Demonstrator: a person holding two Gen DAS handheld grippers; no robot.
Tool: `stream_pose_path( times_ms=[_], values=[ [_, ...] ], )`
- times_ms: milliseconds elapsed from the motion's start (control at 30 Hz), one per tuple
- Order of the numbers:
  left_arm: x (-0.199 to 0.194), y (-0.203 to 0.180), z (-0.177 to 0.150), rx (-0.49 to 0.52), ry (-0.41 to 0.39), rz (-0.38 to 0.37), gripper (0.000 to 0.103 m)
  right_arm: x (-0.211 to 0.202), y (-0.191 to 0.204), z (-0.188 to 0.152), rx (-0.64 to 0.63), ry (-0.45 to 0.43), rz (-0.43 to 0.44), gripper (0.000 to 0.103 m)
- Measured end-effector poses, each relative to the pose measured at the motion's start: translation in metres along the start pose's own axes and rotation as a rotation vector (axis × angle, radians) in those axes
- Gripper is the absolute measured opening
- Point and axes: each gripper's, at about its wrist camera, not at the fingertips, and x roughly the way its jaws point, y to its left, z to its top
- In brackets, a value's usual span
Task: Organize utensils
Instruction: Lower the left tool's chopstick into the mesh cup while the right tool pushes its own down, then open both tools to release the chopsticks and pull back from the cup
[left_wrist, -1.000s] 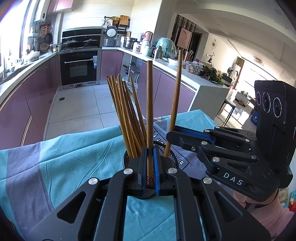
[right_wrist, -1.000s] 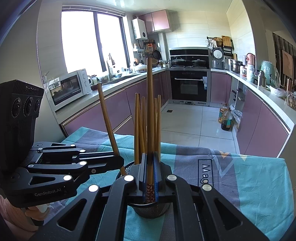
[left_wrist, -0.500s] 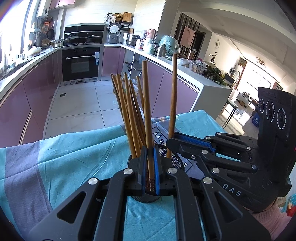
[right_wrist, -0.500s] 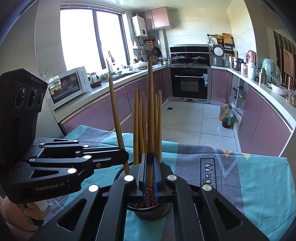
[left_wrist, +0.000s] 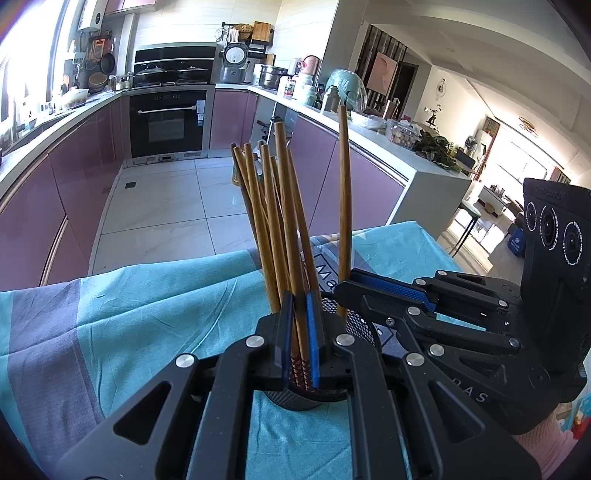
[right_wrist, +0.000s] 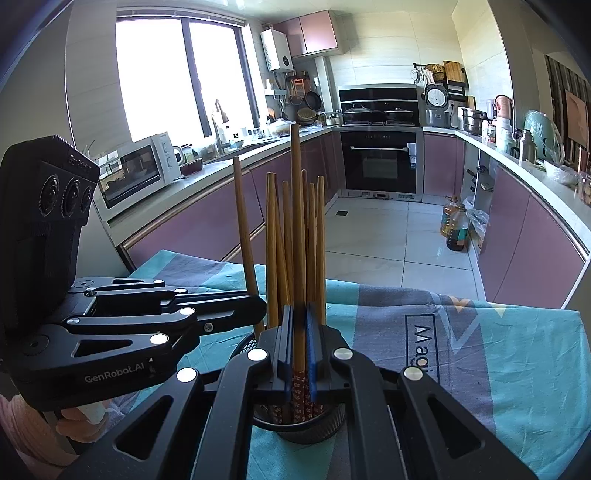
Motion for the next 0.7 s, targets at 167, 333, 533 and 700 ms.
stream_pose_path(
  times_ms=[167, 333, 533, 700],
  values=[
    [0.003, 0.003, 0.000, -0.007, 0.001, 0.009, 0.009, 0.001, -0.001, 0.000, 0.007, 0.001, 0.005, 0.006],
    [0.008, 0.008, -0.002, -0.019, 0.003, 0.012, 0.009, 0.002, -0.002, -0.002, 0.023, 0.008, 0.009, 0.007],
    [0.009, 0.011, -0.008, -0.017, 0.002, 0.013, 0.009, 0.004, -0.003, -0.005, 0.033, 0.013, 0.015, 0.008],
    [0.003, 0.012, -0.013, -0.020, -0.016, 0.019, 0.019, 0.001, -0.003, -0.008, 0.035, 0.009, 0.014, 0.008]
  ],
)
